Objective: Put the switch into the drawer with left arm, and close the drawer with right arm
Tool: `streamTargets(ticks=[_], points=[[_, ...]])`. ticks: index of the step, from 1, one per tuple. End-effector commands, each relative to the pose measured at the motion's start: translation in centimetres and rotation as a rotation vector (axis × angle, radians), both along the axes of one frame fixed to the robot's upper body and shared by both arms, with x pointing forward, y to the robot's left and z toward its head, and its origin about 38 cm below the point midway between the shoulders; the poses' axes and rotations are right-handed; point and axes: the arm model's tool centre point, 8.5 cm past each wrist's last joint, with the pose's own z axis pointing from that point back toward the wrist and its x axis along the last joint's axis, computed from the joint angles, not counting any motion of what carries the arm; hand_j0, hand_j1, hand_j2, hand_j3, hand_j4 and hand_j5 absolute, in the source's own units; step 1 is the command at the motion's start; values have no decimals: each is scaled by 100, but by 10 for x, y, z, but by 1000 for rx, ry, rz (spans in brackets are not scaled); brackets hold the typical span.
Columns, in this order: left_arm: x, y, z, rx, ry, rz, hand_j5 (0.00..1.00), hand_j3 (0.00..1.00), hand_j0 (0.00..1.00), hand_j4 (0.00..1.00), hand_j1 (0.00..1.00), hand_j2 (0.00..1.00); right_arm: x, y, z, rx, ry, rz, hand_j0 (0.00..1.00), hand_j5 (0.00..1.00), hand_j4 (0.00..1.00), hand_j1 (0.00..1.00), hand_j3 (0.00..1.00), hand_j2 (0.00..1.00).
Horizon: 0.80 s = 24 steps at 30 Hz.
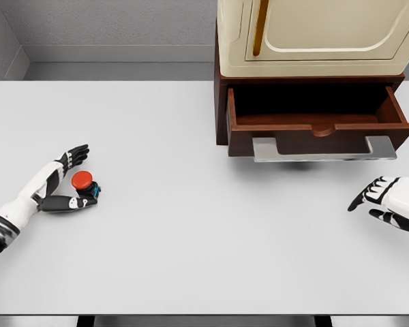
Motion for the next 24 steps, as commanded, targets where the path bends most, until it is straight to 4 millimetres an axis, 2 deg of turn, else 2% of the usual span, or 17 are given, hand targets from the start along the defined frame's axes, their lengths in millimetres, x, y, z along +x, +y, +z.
streamTargets(ticks=[1,6,7,8,11,24], points=[[0,1,0,20,2,-6,97,97,97,97,97,97,0,0,0,3,6,-1,57,57,57,57,57,57],[-2,5,5,35,-19,-17,97,97,97,97,97,97,2,0,2,2,-1,0,57,57,57,57,57,57],[-2,5,6,34,-28,-18,95,95,95,95,95,95,2,1,2,2,-1,2,57,57,57,57,57,57],[-2,5,7,36,-29,-20,86,86,86,86,86,86,2,1,3,3,-2,1,57,57,57,57,57,57],[-4,3,10,33,-64,-36,77,77,77,77,77,77,2,0,2,3,0,0,57,57,57,57,57,57],[-11,-1,9,26,-94,-59,75,75,75,75,75,75,2,0,3,1,-3,1,57,57,57,57,57,57]])
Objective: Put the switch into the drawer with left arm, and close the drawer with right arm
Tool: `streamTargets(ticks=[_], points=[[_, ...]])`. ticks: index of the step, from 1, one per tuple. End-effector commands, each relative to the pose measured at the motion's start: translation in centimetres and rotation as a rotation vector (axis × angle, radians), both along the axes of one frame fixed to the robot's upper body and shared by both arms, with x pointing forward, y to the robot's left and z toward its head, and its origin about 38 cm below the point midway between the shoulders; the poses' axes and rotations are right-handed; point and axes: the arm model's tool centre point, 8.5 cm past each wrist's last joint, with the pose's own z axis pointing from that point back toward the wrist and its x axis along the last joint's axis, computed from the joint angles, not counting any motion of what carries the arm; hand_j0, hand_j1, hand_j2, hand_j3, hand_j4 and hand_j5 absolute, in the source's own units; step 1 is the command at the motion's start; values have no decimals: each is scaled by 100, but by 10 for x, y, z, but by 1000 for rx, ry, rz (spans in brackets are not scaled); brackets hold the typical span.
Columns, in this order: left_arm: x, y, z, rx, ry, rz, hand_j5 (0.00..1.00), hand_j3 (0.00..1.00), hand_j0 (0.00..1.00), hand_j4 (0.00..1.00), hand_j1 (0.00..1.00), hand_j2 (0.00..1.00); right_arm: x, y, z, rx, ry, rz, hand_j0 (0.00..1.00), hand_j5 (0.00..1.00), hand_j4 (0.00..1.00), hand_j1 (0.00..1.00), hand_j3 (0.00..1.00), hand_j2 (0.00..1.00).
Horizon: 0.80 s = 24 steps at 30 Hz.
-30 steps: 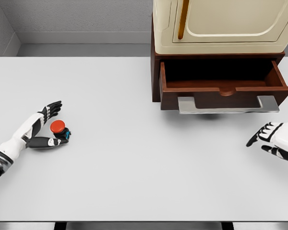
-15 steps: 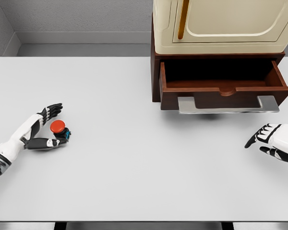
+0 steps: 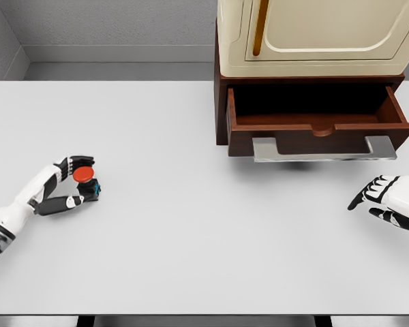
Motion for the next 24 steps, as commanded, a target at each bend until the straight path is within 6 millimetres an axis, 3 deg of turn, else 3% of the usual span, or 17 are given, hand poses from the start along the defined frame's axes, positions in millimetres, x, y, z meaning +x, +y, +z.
streamTargets(ticks=[1,5,7,12,16,24], points=[[0,-2,4,-9,-21,-9,73,73,73,73,73,73,0,0,1,4,1,-1,57,57,57,57,57,57],[-4,-3,3,-13,-36,-20,67,67,67,67,67,67,1,-1,4,-1,-4,0,57,57,57,57,57,57],[-4,-3,4,-13,-41,-21,59,59,59,59,59,59,4,-1,8,-3,-16,2,57,57,57,57,57,57],[-8,-4,2,-15,-44,-26,58,58,58,58,58,58,5,-1,9,1,-23,0,58,58,58,58,58,58],[-10,-5,5,-20,-70,-38,46,46,46,46,46,46,5,-2,9,0,-20,0,58,58,58,58,58,58],[-6,-4,10,-21,-87,-34,45,45,45,45,45,45,6,-2,13,-12,-24,7,58,58,58,58,58,58]])
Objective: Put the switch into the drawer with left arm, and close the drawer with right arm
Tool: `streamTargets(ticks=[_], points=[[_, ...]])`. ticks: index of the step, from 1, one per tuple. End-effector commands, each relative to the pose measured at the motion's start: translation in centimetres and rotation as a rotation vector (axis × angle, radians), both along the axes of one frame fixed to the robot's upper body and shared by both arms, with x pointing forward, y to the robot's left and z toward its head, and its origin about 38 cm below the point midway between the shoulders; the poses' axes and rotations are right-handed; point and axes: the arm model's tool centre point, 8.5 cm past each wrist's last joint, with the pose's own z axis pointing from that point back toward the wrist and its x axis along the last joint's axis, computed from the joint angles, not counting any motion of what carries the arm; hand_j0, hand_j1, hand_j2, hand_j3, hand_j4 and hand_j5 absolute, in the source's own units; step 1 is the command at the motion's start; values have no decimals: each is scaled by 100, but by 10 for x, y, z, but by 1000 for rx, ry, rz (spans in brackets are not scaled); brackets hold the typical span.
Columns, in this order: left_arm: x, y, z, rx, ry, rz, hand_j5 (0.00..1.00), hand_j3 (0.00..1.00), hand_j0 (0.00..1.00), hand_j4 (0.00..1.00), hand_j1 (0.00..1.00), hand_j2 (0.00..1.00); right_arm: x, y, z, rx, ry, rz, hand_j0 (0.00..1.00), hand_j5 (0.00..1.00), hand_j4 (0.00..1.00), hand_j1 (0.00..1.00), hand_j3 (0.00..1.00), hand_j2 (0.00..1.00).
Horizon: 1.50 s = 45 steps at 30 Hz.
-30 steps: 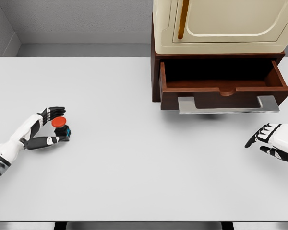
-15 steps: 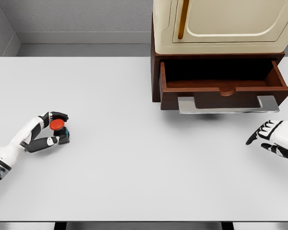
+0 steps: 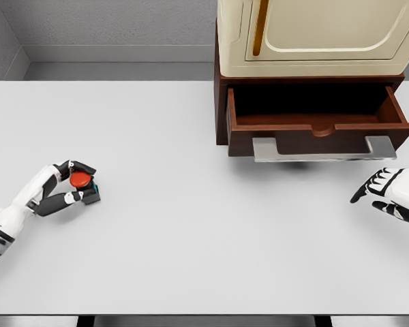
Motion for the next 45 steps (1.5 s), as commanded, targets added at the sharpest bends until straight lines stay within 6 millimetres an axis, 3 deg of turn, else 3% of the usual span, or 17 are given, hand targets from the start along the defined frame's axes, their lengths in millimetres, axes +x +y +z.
streamTargets(ticks=[1,18,19,32,45], points=[[1,0,1,-6,-3,1,45,45,45,45,45,45,0,0,1,4,3,-1,58,58,58,58,58,58],[6,-15,31,14,-109,-51,43,43,43,43,43,43,-1,2,-4,4,18,2,62,62,62,62,62,62],[8,-22,40,20,-134,-70,43,43,43,43,43,43,-2,3,-5,11,18,-1,62,62,62,62,62,62],[21,-46,73,66,-209,-123,43,43,43,43,43,43,-3,6,-11,61,4,-22,61,61,61,61,61,61],[43,-74,96,78,-260,-186,43,43,43,43,43,43,-7,13,-24,137,1,-50,58,58,58,58,58,58]])
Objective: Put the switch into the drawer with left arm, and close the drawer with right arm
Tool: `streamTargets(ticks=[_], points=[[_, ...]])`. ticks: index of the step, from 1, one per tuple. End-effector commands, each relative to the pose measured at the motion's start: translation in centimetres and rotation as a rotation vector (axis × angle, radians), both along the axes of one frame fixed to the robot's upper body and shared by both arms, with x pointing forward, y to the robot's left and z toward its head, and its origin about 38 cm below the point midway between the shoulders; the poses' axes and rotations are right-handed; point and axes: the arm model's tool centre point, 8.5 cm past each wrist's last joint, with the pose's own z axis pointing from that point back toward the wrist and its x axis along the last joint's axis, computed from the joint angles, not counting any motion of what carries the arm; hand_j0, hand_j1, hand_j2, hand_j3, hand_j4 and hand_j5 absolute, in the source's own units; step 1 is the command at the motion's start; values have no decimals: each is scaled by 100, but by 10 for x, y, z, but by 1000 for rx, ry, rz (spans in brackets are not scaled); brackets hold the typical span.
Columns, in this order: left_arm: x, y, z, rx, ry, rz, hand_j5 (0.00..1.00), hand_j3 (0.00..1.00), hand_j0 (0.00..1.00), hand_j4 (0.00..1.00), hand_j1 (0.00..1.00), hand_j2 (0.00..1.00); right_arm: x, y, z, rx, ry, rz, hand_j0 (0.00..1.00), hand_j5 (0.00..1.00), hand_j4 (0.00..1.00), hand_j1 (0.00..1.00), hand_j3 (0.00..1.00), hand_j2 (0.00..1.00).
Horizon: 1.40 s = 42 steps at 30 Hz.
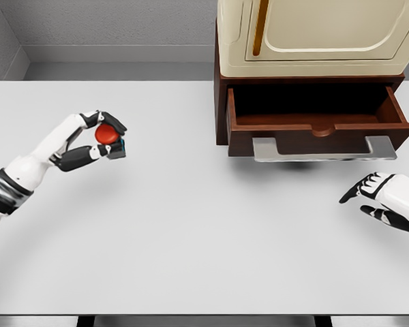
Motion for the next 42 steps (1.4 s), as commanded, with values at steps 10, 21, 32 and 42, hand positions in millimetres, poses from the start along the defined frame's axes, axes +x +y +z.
streamTargets(ticks=[10,21,32,42], points=[[4,-23,6,7,-27,-32,43,43,43,43,43,43,-1,3,-4,29,1,-10,58,58,58,58,58,58],[14,-52,27,-22,-85,-93,43,43,43,43,43,43,-3,7,-10,67,-2,-23,58,58,58,58,58,58],[22,-83,44,-39,-128,-166,43,43,43,43,43,43,-3,7,-9,67,-3,-24,58,58,58,58,58,58],[31,-120,58,-35,-146,-189,43,43,43,43,43,43,0,7,-6,68,-16,-23,58,58,58,58,58,58]])
